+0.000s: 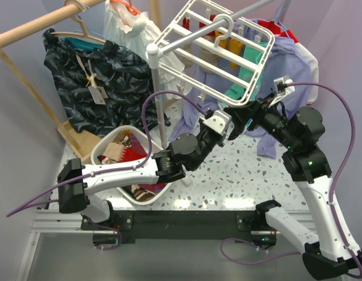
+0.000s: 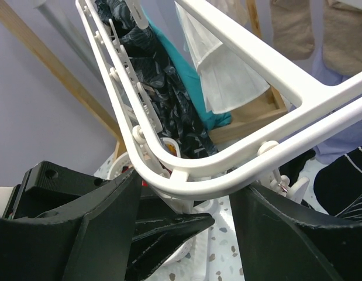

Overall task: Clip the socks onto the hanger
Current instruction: Open the clamp at the hanger, then pick up the sock from the bin, then clamp the sock onto the hanger.

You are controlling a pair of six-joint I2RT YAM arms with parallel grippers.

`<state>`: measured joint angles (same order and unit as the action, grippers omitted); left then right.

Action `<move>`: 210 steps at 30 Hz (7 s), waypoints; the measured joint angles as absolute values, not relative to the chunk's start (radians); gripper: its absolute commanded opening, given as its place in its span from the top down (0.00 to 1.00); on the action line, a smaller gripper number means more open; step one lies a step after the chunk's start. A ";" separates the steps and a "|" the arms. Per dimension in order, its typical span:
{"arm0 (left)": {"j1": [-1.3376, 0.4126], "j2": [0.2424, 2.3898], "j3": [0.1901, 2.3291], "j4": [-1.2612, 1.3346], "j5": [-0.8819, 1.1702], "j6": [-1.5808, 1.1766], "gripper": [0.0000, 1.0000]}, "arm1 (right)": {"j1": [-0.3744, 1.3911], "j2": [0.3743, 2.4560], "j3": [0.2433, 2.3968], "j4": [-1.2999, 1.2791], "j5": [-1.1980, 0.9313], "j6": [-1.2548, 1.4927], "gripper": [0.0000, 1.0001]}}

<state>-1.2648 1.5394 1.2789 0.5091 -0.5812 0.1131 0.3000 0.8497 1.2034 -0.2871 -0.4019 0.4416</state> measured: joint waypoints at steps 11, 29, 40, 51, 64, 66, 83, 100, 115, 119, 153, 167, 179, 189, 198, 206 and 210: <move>-1.274 1.539 1.319 0.435 -0.636 0.089 1.00 | 0.300 0.863 1.177 -0.209 -0.414 0.501 0.41; -1.308 1.535 1.291 0.358 -0.634 0.087 0.73 | 0.302 0.852 1.174 -0.164 -0.380 0.495 0.80; -1.308 1.472 1.223 0.366 -0.636 0.032 0.31 | 0.301 0.831 1.147 -0.129 -0.352 0.494 0.86; -1.212 1.303 1.156 0.199 -0.593 -0.279 0.14 | 0.301 0.817 1.104 -0.118 -0.339 0.496 0.92; -0.978 1.030 0.967 -0.469 -0.614 -0.748 0.11 | 0.301 0.817 1.095 -0.117 -0.329 0.478 0.92; -0.911 0.987 0.924 -0.549 -0.610 -0.778 0.12 | 0.301 0.817 1.095 -0.117 -0.329 0.474 0.92; -0.514 0.929 0.754 -0.822 -0.636 -0.844 0.21 | 0.301 0.818 1.095 -0.119 -0.329 0.451 0.92; -0.512 0.917 0.646 -0.876 -0.679 -0.949 0.46 | 0.301 0.822 1.087 -0.120 -0.330 0.443 0.92; -0.511 0.929 0.653 -0.868 -0.741 -0.957 1.00 | 0.301 0.817 1.082 -0.123 -0.329 0.433 0.92; -0.511 0.932 0.800 -0.884 -0.788 -0.902 1.00 | 0.301 0.817 1.082 -0.124 -0.329 0.431 0.92; -0.554 0.725 0.923 -0.353 0.157 -0.270 1.00 | 0.301 0.820 1.083 -0.132 -0.321 0.430 0.92; -1.042 0.999 0.894 0.057 -0.027 -0.198 1.00 | 0.301 0.831 1.085 -0.118 -0.332 0.447 0.92; -1.050 1.235 0.970 0.305 0.009 0.002 1.00 | 0.301 0.831 1.074 -0.051 -0.389 0.445 0.92; -1.003 1.348 1.087 0.398 0.120 0.034 1.00 | 0.301 0.847 1.071 0.009 -0.461 0.425 0.91; -0.933 1.360 1.094 0.434 0.224 -0.029 1.00 | 0.301 0.857 1.071 0.024 -0.498 0.398 0.91; -0.911 1.360 1.094 0.448 0.273 -0.070 1.00 | 0.301 0.859 1.071 0.026 -0.516 0.382 0.91; -0.902 1.361 1.098 0.443 0.277 -0.095 1.00 | 0.301 0.862 1.071 0.031 -0.523 0.379 0.92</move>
<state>-0.9020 1.3605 1.0981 0.4431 0.2771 -0.0948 0.3008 0.8619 1.0710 0.0311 -0.5232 0.3790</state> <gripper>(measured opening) 0.029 0.269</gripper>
